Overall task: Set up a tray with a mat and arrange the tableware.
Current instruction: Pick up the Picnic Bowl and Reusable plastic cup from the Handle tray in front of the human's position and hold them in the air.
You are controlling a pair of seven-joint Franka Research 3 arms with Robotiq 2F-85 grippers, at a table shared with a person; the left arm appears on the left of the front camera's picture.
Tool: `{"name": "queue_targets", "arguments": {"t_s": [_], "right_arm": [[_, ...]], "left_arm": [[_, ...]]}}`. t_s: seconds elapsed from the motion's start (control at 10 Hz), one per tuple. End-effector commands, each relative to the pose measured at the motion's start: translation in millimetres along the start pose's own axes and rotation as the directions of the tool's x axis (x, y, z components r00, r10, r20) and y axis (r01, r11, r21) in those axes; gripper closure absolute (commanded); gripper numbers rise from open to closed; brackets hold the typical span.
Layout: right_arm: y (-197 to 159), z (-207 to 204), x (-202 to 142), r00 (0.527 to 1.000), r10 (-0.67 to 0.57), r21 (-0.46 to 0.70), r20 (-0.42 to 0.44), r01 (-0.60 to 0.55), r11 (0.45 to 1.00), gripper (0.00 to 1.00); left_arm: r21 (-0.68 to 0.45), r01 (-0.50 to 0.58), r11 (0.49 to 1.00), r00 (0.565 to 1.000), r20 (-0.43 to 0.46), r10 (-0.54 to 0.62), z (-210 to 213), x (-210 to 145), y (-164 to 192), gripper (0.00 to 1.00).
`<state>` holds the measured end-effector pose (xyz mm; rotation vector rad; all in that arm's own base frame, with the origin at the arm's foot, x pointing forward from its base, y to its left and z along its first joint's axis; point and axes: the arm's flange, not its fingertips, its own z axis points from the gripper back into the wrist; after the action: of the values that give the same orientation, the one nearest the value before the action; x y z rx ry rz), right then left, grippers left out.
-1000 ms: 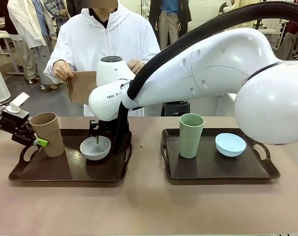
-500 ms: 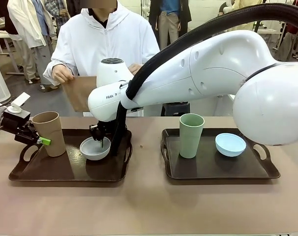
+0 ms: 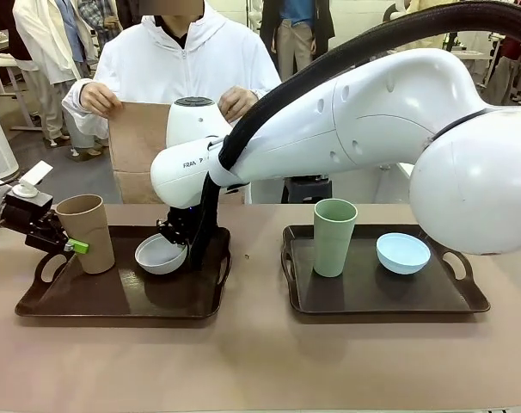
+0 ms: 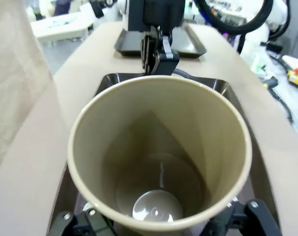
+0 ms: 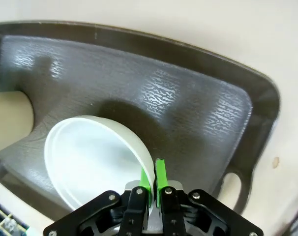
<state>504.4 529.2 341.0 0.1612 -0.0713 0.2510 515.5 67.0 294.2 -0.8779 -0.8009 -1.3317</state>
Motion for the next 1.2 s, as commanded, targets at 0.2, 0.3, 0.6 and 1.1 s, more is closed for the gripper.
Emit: {"name": "queue_targets", "arguments": {"t_s": [0.2, 0.3, 0.6, 1.1], "right_arm": [[11, 64, -26, 1.0, -0.004, -0.014, -0.009, 0.004, 1.0, 1.0], [17, 96, -37, 1.0, 0.001, -0.033, 0.017, 0.0, 0.999, 1.0], [36, 181, -67, 0.998, 0.0, -0.094, 0.067, 0.006, 0.996, 1.0], [64, 260, -105, 0.991, 0.031, -0.079, 0.13, -0.021, 0.997, 1.0]], "left_arm": [[-0.03, 0.021, 0.999, 1.0, -0.013, -0.022, 35, 81, -28, 0.24], [-0.021, 0.024, 0.999, 1.0, -0.02, -0.025, 54, 110, -36, 0.24], [0.005, 0.063, 0.998, 0.998, -0.012, -0.063, 92, 171, -59, 0.24], [0.093, 0.123, 0.988, 0.992, -0.031, -0.121, 130, 232, -92, 0.24]]}}
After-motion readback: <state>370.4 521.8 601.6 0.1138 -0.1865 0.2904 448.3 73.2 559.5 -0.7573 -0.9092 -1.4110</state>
